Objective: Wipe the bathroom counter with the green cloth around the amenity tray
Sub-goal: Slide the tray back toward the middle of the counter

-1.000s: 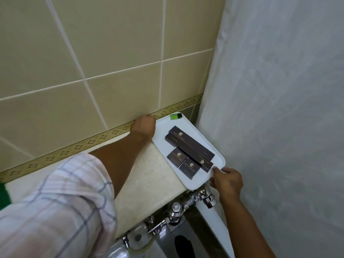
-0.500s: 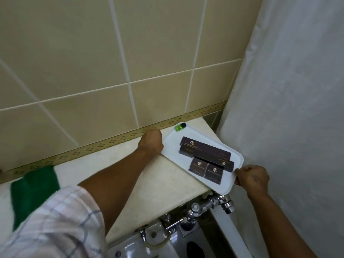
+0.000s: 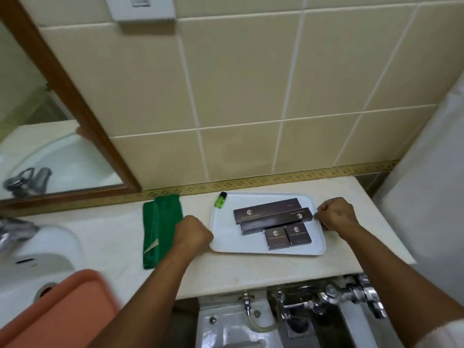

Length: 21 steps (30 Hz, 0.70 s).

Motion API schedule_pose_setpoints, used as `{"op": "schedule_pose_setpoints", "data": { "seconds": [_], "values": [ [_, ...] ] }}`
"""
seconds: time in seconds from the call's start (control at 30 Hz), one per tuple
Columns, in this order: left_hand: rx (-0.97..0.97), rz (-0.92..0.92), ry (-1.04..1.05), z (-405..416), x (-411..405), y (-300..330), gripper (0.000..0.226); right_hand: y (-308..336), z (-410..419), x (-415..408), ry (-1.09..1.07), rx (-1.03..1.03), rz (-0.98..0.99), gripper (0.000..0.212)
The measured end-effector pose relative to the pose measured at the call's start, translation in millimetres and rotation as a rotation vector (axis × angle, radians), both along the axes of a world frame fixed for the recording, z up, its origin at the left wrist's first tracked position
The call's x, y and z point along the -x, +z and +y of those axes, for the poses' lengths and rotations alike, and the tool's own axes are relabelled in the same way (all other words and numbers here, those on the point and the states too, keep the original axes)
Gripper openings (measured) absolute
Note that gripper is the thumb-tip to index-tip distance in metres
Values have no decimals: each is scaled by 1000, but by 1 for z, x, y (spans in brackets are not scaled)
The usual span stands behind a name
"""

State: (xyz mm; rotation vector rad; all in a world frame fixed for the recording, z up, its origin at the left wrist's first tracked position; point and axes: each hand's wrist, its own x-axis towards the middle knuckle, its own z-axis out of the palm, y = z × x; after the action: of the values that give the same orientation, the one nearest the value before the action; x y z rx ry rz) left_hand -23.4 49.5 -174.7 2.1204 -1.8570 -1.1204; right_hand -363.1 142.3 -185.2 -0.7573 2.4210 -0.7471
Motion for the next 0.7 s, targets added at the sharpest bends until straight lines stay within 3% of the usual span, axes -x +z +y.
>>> {"op": "schedule_pose_setpoints", "data": {
  "seconds": [0.2, 0.4, 0.63, 0.7],
  "values": [
    [-11, 69, 155, 2, -30, -8, 11, -11, -63, -15, 172, -15, 81, 12],
    [-31, 205, 283, -9, -30, -26, 10, -19, -91, -14, 180, -84, 111, 13],
    [-40, 133, 240, -22, -31, -29, 10, -15, -82, -21, 188, -116, 92, 17],
    [50, 79, 269, -37, -49, -19, 8, -3, -75, -36, 207, -87, 203, 23]
  ]
}}
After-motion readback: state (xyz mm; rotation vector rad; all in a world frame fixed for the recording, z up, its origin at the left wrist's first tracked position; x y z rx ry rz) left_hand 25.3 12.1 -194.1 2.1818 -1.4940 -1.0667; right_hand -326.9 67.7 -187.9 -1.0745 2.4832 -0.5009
